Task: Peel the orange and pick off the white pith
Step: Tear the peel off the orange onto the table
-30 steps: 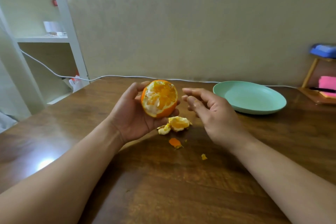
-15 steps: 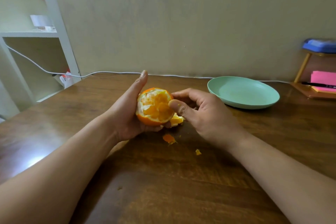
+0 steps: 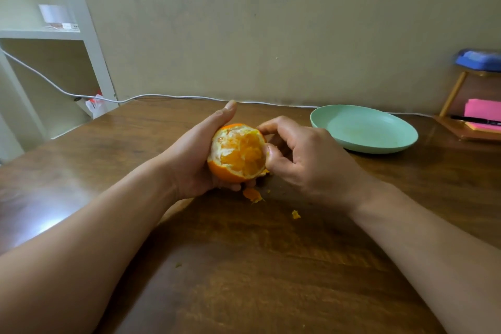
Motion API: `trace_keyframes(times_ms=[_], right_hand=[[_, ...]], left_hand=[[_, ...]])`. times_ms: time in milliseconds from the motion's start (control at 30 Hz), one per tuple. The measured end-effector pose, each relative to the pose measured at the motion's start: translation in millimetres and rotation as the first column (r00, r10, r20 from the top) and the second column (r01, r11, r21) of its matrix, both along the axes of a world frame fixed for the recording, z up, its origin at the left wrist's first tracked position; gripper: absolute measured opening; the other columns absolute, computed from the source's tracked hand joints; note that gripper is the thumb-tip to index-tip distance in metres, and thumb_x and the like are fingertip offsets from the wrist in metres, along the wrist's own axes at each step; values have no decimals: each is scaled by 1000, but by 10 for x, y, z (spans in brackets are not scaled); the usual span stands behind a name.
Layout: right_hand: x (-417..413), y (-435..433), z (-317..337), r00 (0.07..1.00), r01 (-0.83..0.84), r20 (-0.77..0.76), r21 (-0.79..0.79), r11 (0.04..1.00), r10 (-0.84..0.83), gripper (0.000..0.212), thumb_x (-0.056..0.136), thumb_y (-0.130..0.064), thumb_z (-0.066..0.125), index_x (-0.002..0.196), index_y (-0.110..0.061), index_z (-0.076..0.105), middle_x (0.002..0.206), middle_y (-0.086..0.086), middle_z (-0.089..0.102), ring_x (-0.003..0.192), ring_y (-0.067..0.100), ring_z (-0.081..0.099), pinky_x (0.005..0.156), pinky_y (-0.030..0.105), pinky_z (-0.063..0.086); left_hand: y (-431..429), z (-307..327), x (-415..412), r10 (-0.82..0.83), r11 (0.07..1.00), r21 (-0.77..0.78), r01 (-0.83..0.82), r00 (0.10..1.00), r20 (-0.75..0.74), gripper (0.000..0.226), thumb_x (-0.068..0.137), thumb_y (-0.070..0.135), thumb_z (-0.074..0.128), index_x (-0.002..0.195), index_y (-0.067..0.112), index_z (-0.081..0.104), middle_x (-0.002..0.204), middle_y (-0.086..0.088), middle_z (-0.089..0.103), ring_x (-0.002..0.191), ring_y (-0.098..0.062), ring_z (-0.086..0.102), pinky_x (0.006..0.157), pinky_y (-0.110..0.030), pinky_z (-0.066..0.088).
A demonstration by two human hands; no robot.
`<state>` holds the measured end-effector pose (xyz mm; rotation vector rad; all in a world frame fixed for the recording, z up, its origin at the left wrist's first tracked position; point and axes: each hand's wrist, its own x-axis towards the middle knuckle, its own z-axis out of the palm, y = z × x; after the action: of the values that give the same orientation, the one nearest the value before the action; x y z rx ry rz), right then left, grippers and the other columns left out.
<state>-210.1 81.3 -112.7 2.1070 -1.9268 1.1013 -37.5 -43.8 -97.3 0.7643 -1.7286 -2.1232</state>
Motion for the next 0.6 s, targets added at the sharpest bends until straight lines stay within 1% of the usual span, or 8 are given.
trace_keyframes(times_ms=[67, 133, 200, 267, 367, 433, 533, 600], right_hand=[[8, -10, 0, 999, 17, -32, -9, 1000, -17, 28, 101, -32, 57, 126, -22, 65, 100, -8, 73, 84, 9, 65, 73, 33, 54], [17, -22, 3, 998, 36, -52, -28, 999, -37, 25, 100, -28, 57, 123, -21, 65, 94, -11, 69, 77, 6, 59, 68, 27, 49], [21, -28, 5, 999, 36, -32, -28, 999, -36, 23, 100, -26, 59, 121, -21, 65, 91, -14, 66, 74, 5, 59, 67, 23, 47], [19, -23, -2, 999, 25, 25, -7, 1000, -25, 21, 101, -26, 60, 122, -23, 65, 93, -13, 69, 80, 5, 66, 69, 25, 52], [19, -20, -17, 992, 12, 128, 22, 1000, -15, 20, 104, -25, 61, 123, -25, 67, 93, -10, 72, 84, 7, 69, 72, 28, 58], [16, -39, -28, 987, 6, 162, 40, 999, -13, 20, 104, -25, 61, 122, -26, 67, 95, -9, 73, 87, 8, 70, 76, 35, 61], [-3, -69, -35, 979, -9, 205, 59, 998, -3, 19, 102, -23, 61, 118, -29, 68, 93, -8, 73, 84, 12, 71, 77, 45, 62], [-18, -77, -33, 973, -28, 229, 69, 997, 11, 19, 103, -20, 62, 119, -28, 70, 92, -6, 74, 84, 14, 72, 78, 47, 62]], left_hand=[[13, -8, -3, 2, 1000, -16, -2, 1000, 7, 75, 96, 75, 47, 98, 7, 76, 86, -20, 72, 68, -33, 71, 51, -32, 57], [26, -11, -6, 4, 1000, -28, -4, 1000, 1, 74, 96, 75, 46, 95, 8, 78, 86, -20, 73, 66, -32, 71, 51, -33, 57], [30, -13, -6, 10, 999, -39, -10, 1000, 3, 74, 97, 75, 47, 95, 8, 79, 88, -20, 73, 68, -32, 72, 52, -33, 57], [26, -11, -3, 19, 999, -43, -18, 1000, 9, 74, 97, 75, 48, 98, 8, 78, 90, -20, 73, 70, -32, 72, 53, -33, 58], [14, -17, -2, 34, 998, -51, -34, 999, 11, 73, 97, 74, 49, 107, 6, 75, 92, -21, 74, 72, -33, 71, 54, -34, 58], [14, -28, -6, 44, 998, -56, -44, 999, 12, 71, 98, 73, 50, 110, 7, 74, 93, -20, 74, 72, -33, 72, 54, -34, 58], [8, -39, -5, 53, 997, -62, -52, 998, 17, 70, 98, 72, 51, 113, 7, 73, 95, -20, 74, 73, -31, 73, 53, -34, 59], [5, -45, -1, 57, 996, -63, -56, 998, 20, 69, 99, 71, 51, 117, 7, 71, 97, -20, 75, 72, -31, 74, 51, -34, 60]])
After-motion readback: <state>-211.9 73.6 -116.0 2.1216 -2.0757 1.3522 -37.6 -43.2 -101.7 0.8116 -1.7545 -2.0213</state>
